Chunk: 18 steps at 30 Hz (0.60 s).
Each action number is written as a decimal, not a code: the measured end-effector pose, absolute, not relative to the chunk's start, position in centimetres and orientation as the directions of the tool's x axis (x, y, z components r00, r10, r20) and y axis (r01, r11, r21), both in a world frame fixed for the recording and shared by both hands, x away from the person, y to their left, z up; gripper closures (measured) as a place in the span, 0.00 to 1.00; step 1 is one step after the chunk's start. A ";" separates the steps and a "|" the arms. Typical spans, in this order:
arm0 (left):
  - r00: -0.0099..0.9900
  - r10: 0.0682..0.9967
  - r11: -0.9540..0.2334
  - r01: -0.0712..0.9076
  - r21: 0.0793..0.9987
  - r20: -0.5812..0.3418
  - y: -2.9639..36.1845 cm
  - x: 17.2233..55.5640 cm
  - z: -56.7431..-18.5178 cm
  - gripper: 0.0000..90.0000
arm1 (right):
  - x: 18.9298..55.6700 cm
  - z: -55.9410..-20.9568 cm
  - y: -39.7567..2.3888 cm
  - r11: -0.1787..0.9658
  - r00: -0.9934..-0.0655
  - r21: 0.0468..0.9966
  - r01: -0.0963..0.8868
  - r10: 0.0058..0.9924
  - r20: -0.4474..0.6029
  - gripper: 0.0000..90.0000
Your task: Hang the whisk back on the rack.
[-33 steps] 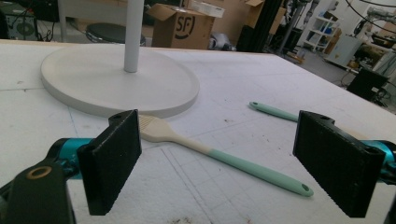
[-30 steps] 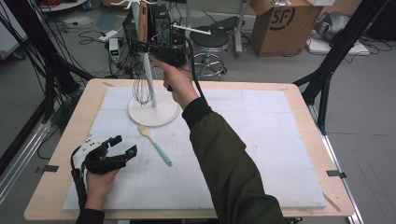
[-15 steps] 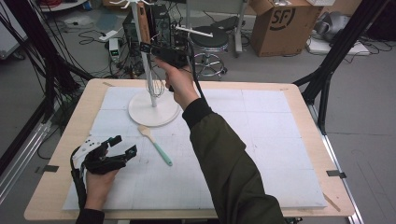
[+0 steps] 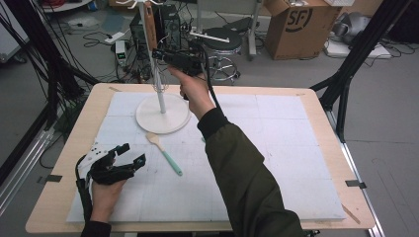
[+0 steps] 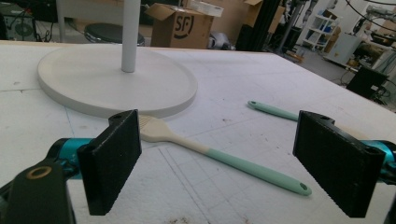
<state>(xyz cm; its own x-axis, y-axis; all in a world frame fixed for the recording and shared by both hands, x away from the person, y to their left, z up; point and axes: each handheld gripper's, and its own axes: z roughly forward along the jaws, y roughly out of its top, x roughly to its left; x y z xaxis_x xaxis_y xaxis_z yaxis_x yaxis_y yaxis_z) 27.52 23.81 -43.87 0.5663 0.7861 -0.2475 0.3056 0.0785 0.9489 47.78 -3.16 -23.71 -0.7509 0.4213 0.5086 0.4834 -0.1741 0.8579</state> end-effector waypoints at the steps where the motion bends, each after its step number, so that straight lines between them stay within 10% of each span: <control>1: 0.566 0.785 0.081 0.307 0.948 -0.250 23.8 27.5 -43.9 0.18 | 47.7 -23.8 -3.3 -0.174 -0.753 0.861 0.479 0.423 0.504 0.46; 18: 0.566 0.788 0.074 0.306 0.949 -0.244 23.6 27.5 -43.9 0.18 | 47.1 -24.0 -5.5 -0.208 -0.759 0.871 0.444 0.430 0.489 0.42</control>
